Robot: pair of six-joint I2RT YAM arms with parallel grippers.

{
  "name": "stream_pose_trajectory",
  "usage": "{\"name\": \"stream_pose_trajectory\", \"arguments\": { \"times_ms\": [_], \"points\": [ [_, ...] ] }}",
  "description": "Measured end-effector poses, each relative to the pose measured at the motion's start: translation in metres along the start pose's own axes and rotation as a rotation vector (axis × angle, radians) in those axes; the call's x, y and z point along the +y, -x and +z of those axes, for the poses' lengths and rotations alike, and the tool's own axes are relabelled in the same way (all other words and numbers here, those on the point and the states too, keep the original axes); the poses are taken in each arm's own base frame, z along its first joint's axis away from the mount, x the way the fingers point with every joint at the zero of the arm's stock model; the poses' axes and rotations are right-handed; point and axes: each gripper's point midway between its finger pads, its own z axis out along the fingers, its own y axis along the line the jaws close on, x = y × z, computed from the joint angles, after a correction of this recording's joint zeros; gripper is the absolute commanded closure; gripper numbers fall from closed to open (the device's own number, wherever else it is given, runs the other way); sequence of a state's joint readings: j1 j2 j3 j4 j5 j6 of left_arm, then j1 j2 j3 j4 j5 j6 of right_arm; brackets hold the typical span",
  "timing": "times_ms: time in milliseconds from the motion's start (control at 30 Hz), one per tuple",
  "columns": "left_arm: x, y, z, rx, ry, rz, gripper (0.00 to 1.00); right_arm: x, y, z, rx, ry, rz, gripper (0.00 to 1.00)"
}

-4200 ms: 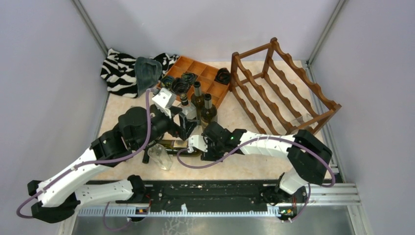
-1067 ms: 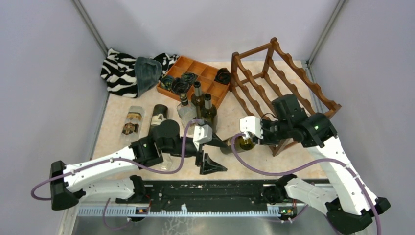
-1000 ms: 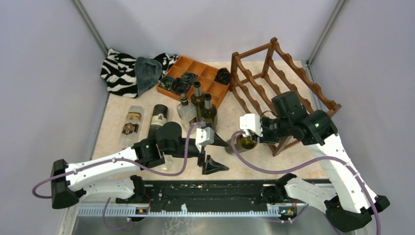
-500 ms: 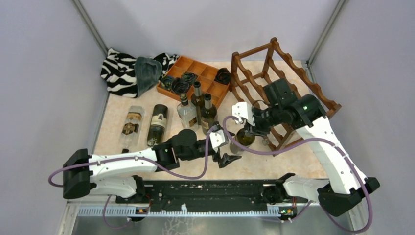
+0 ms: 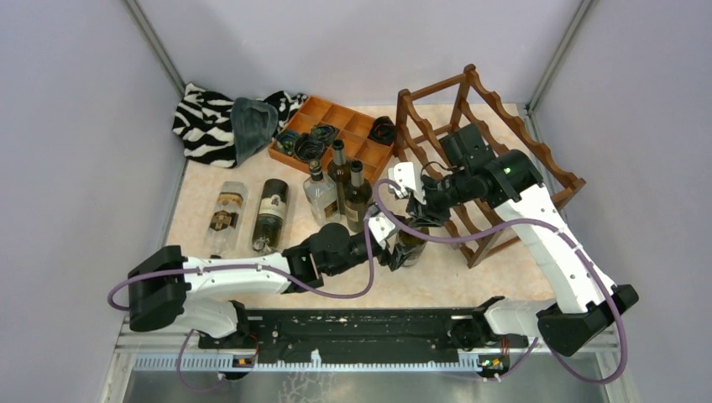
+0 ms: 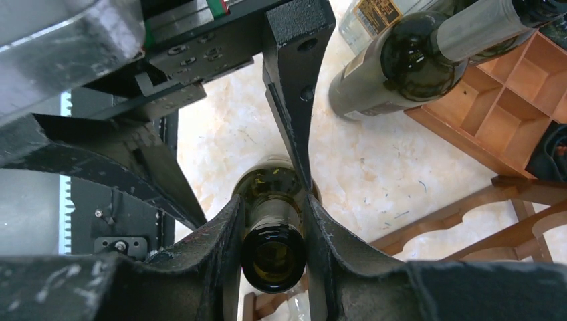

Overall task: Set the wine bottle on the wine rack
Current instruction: Adjust the wine bottle at the center of the board.

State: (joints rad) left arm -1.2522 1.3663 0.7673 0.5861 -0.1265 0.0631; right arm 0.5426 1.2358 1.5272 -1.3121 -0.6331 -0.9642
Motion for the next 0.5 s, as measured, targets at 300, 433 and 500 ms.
{"name": "stream_pose_trajectory", "arguments": {
  "times_ms": [300, 433, 500],
  "points": [
    [0.007, 0.006, 0.012, -0.067, 0.051, -0.013, 0.47, 0.006, 0.006, 0.003, -0.034, 0.030, 0.061, 0.73],
    [0.005, -0.002, 0.018, -0.063, 0.046, -0.012, 0.80, 0.007, 0.006, 0.003, -0.034, 0.032, 0.079, 0.46],
    [0.004, 0.000, 0.018, -0.071, 0.043, -0.014, 0.91, 0.005, 0.010, 0.004, -0.052, 0.030, 0.080, 0.33]
  ]
}}
